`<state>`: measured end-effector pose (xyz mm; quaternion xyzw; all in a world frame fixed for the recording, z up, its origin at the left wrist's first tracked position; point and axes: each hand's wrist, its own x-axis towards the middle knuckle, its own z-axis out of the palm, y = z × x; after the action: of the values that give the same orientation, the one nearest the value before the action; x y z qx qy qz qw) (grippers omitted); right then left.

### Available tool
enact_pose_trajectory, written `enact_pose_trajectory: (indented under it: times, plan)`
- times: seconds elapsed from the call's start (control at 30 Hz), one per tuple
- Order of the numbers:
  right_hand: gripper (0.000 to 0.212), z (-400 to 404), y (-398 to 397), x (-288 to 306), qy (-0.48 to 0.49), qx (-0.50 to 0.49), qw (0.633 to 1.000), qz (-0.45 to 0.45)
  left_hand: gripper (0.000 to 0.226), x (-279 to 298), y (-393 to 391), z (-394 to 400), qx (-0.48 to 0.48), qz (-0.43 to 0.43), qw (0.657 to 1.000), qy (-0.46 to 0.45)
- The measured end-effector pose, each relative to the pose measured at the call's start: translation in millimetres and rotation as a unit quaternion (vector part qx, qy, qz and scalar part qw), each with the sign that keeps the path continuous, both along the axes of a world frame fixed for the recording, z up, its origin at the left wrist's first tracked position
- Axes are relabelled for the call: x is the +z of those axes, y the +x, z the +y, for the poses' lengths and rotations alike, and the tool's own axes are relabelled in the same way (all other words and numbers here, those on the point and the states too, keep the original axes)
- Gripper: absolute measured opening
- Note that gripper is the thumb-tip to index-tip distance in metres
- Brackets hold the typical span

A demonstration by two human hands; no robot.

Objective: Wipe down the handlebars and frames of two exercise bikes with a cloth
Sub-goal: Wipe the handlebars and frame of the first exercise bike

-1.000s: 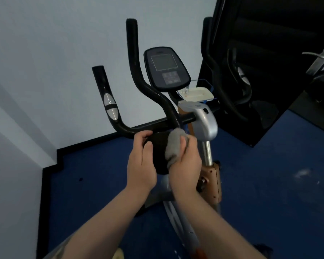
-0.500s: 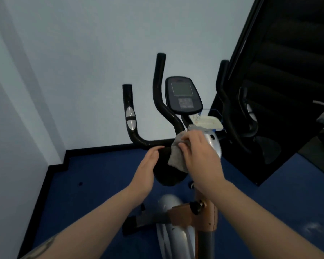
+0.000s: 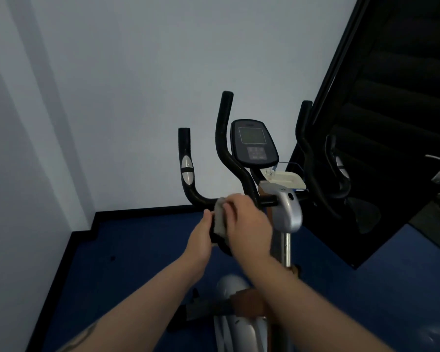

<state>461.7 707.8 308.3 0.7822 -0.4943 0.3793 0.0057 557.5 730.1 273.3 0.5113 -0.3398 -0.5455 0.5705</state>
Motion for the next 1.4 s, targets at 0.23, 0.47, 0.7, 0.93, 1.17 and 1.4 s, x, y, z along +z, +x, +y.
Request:
enact_pose_trajectory:
  times: [0.23,0.47,0.7,0.93,1.17,1.4]
  plan:
    - [0.016,31,-21,-22,0.082,0.066,0.994,0.021,0.047,-2,3,0,-0.013,-0.001,1.0,-0.001]
    - [0.025,7,1,-20,-0.045,-0.067,0.991,0.109,0.041,-1,-7,-1,0.021,-0.022,1.0,0.002]
    - [0.01,-13,-57,3,-0.123,0.01,0.972,0.201,0.036,30,1,-28,-0.015,-0.303,0.953,0.001]
    - [0.026,4,-19,-25,0.155,-0.102,0.955,-0.233,0.036,22,-12,-31,0.052,-0.484,0.873,-0.03]
    - [0.029,-34,-44,-2,0.177,-0.053,0.963,0.197,0.036,23,-13,-30,0.058,-0.496,0.866,-0.031]
    - [0.04,14,-34,-30,0.209,-0.126,0.957,-0.154,0.034,23,-14,-28,0.066,-0.498,0.864,-0.039]
